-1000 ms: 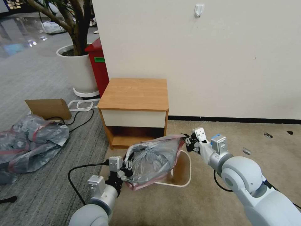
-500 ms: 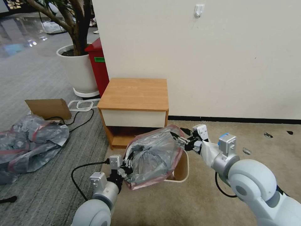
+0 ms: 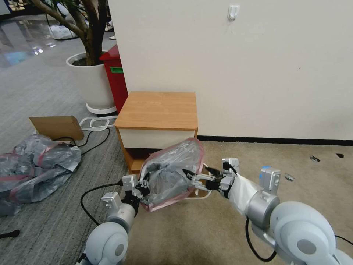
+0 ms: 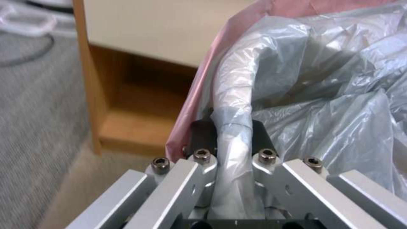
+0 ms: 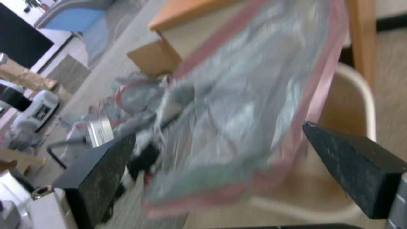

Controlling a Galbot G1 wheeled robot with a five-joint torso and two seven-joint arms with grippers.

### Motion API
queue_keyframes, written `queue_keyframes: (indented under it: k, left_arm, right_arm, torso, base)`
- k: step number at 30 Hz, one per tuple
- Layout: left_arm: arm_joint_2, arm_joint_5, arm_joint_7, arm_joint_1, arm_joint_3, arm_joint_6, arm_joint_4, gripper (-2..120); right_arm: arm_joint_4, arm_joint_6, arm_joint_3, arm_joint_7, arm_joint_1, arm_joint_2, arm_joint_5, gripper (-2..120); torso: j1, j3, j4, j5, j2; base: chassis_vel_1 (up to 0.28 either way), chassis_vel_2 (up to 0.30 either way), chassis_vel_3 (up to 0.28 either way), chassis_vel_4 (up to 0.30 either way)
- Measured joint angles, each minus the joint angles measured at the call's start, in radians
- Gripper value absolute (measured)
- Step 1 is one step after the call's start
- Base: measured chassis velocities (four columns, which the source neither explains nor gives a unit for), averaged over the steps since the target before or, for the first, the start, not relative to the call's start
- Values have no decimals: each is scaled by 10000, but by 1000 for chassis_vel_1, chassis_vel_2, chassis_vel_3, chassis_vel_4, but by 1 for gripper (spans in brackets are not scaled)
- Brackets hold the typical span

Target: Pick up the garbage bag from the table and place it over the trash can.

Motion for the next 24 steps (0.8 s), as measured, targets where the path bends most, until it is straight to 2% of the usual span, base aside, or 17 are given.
queue_keyframes:
  k: [15, 24]
  left_arm:
    - [121, 103, 129, 356, -310, -44, -760, 5]
    - [156, 85, 242, 473, -436, -44, -970, 5]
  right_arm:
    - [-516, -170, -290, 237, 52, 511, 138, 100]
    - [-719, -153, -148, 280, 33, 863, 1276, 100]
  torso:
    - [0, 0, 0, 0, 0]
    - [0, 0, 0, 0, -1]
  base:
    - [0, 0, 0, 0]
    - [0, 0, 0, 0]
